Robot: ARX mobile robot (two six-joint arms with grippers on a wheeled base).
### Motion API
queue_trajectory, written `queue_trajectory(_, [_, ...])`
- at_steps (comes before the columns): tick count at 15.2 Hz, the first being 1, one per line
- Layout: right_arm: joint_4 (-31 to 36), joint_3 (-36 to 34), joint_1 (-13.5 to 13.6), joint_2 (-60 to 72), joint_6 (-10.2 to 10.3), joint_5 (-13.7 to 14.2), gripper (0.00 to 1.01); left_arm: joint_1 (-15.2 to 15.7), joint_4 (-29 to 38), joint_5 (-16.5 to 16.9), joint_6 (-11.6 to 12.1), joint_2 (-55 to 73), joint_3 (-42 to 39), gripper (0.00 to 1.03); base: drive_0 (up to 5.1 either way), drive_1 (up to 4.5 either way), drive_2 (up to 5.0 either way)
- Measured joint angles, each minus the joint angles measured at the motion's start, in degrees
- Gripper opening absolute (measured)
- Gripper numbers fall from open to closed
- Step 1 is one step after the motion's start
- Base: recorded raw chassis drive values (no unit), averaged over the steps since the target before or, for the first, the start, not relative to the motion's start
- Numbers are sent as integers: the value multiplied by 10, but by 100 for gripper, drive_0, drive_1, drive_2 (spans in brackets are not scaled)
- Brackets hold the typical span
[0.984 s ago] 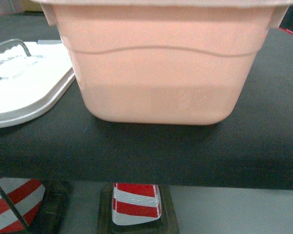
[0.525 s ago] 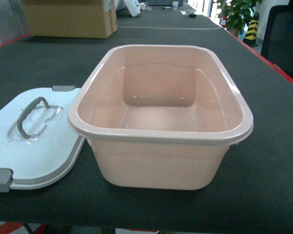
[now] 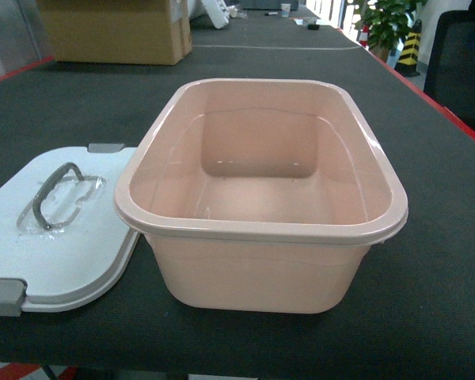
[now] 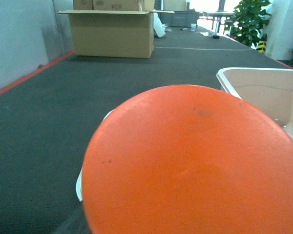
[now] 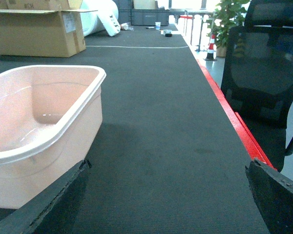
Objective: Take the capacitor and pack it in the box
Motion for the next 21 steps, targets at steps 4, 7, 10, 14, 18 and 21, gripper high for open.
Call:
queue_trajectory(4, [0,0,0,0,0,0,98,0,0,0,0,0,0,44,0,0,0])
queue_trajectory(7, [0,0,0,0,0,0,98,-13,77,-28,7,115,14,44,0,0,0])
queue_trajectory(10, [0,0,0,0,0,0,98,-39,342,-31,9,392,101,44,0,0,0])
queue_trajectory(14, [0,0,0,0,0,0,98,-150,523,-76,17,800,341,44,0,0,0])
queue_trajectory(18, [0,0,0,0,0,0,98,-276,460,-115,2,1021,552,44,0,0,0])
queue_trajectory(21, [0,0,0,0,0,0,98,-305,437,-128,-11,1094,626,64,0,0,0])
